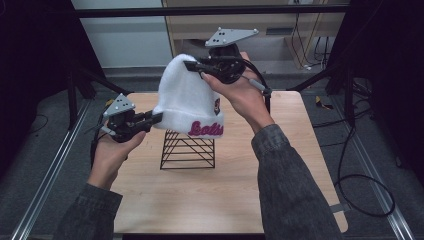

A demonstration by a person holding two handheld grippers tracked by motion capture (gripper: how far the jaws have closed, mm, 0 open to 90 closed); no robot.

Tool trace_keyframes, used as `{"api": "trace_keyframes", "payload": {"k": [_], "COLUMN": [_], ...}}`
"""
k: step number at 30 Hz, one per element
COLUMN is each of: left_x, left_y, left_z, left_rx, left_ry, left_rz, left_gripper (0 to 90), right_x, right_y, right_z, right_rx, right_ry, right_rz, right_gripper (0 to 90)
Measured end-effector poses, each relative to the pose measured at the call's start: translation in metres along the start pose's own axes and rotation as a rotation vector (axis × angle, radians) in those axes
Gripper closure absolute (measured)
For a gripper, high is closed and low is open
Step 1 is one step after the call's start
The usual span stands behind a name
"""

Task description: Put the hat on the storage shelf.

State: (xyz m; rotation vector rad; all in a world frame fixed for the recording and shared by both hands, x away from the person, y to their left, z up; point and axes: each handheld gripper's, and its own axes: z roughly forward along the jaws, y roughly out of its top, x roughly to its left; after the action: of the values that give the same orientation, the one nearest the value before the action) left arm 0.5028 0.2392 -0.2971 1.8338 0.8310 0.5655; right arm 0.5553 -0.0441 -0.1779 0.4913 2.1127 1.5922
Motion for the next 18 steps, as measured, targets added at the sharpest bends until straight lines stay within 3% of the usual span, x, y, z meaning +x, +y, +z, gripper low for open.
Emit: {"api": "trace_keyframes", "payload": {"k": [4, 13, 18], "left_x": [0.002, 0.001, 0.003], "left_y": [-0.001, -0.009, -0.012], "left_z": [-0.001, 0.002, 0.008], "left_rx": [-0.004, 0.032, 0.035], "left_ry": [0.013, 0.035, 0.051], "left_rz": [-0.006, 0.032, 0.022], "left_gripper": [75.7, 76.1, 76.6], "right_x": [0.000, -0.001, -0.005], "right_y": [-0.003, -0.018, -0.028], "right_z": [0.007, 0.016, 0.018], "right_rx": [0.021, 0.047, 0.057], "right_ry": [-0.001, 0.006, 0.005], "right_rz": [0.000, 0.011, 0.021], "right_gripper": [83.4, 83.4, 83.4]}}
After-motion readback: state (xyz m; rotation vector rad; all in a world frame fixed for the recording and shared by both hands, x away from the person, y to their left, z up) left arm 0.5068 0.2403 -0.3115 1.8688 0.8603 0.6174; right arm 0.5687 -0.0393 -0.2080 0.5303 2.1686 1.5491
